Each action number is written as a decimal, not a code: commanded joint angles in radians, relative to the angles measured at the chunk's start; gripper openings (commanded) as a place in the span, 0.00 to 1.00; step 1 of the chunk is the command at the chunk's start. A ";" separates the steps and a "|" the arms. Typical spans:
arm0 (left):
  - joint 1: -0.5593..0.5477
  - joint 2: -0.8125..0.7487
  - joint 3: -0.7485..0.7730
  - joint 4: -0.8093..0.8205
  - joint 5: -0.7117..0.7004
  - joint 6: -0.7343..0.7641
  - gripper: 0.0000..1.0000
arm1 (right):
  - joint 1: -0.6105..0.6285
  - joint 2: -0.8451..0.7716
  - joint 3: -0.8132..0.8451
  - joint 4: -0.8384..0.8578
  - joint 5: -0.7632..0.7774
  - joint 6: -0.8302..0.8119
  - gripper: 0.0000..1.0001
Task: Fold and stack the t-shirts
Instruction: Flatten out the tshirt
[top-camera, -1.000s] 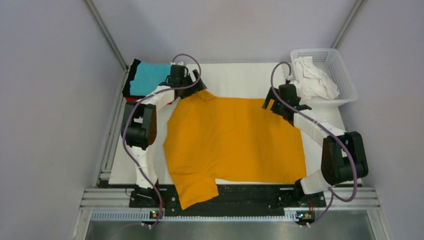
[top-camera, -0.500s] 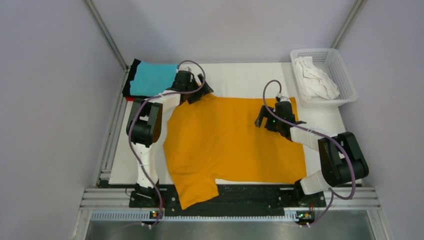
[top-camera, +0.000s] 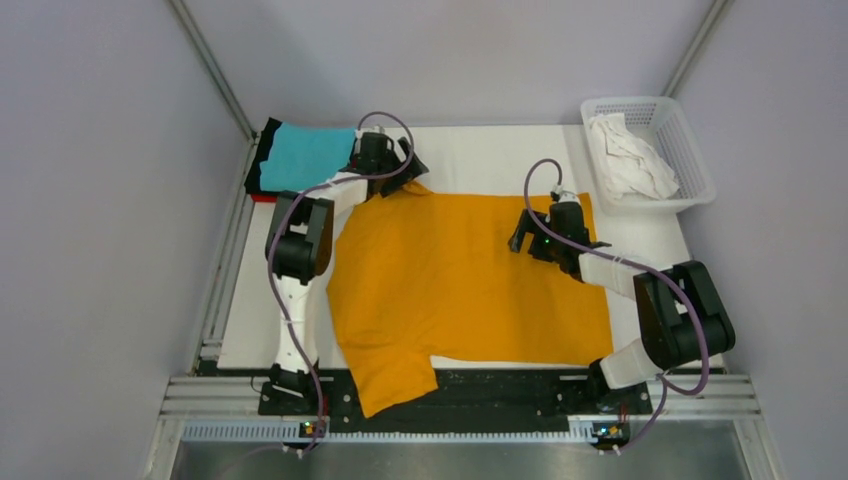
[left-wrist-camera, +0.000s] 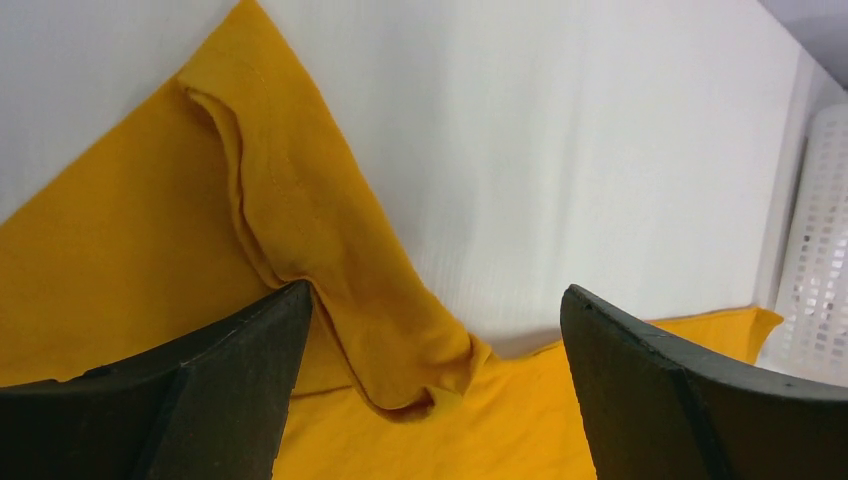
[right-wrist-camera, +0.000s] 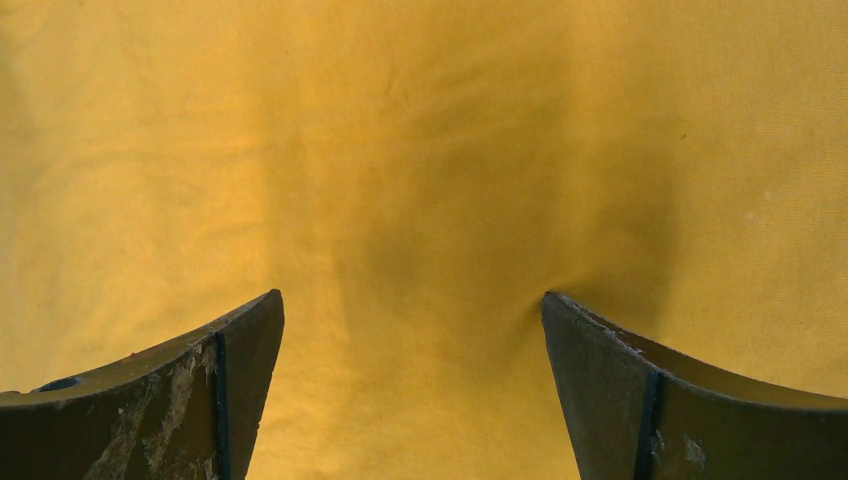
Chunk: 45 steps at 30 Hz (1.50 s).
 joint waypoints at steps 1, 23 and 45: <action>-0.004 0.059 0.108 0.046 -0.009 -0.029 0.99 | 0.000 0.035 -0.007 -0.051 -0.002 -0.014 0.99; -0.042 0.123 0.544 -0.045 -0.089 0.063 0.99 | 0.000 -0.017 0.067 -0.145 0.108 -0.016 0.99; -0.156 -0.679 -0.731 -0.144 -0.337 0.077 0.99 | 0.000 -0.283 -0.107 -0.270 0.275 0.049 0.99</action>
